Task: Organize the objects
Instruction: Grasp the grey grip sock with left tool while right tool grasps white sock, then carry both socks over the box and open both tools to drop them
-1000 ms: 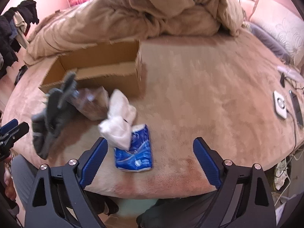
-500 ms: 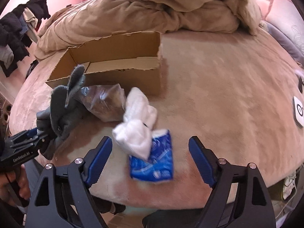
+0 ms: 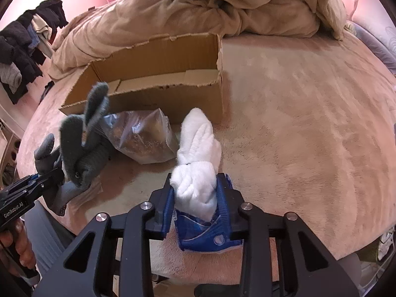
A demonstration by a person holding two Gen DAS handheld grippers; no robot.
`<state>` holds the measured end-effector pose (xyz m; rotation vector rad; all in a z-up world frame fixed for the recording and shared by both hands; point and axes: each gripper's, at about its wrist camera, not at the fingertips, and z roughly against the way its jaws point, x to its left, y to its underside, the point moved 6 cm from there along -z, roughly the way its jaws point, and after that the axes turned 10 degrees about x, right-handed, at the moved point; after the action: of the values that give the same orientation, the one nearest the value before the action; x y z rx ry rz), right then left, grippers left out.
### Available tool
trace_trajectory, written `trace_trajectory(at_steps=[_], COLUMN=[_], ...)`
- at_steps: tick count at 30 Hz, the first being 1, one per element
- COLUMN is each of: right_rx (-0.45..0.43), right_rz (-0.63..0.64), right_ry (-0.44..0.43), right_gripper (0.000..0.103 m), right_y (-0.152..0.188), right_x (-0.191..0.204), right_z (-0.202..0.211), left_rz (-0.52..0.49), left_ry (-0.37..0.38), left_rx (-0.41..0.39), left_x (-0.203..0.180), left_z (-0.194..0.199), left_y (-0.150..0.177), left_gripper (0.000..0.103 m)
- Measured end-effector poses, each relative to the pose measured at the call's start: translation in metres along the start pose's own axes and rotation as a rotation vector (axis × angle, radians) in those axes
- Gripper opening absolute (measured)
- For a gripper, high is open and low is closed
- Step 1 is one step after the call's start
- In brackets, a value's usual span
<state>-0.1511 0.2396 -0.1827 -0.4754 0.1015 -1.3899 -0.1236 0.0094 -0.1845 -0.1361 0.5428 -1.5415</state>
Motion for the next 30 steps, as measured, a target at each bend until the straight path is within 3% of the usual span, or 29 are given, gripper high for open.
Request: trace_trajectory(at_steps=[12,22,30], right_rx=[-0.103,-0.212,-0.3], right_rz=[0.031,0.04,0.063], right_ry=[-0.004,-0.011,-0.018], right_gripper=[0.032,0.03,0.03], right_y=[-0.006,-0.027,-0.053], right_x=[0.013,0.014,0.02], right_z=[0.065,0.117,0.153], left_rz=[0.02,-0.045,-0.079], left_ry=[0.025,0.056,0.079], left_rx=[-0.085,-0.182,-0.218], left_x=[-0.017,-0.049,-0.069], left_z=[0.07,0.119,0.133], left_y=[-0.018,-0.049,-0.087], left_gripper=[0.027,0.027,0.027])
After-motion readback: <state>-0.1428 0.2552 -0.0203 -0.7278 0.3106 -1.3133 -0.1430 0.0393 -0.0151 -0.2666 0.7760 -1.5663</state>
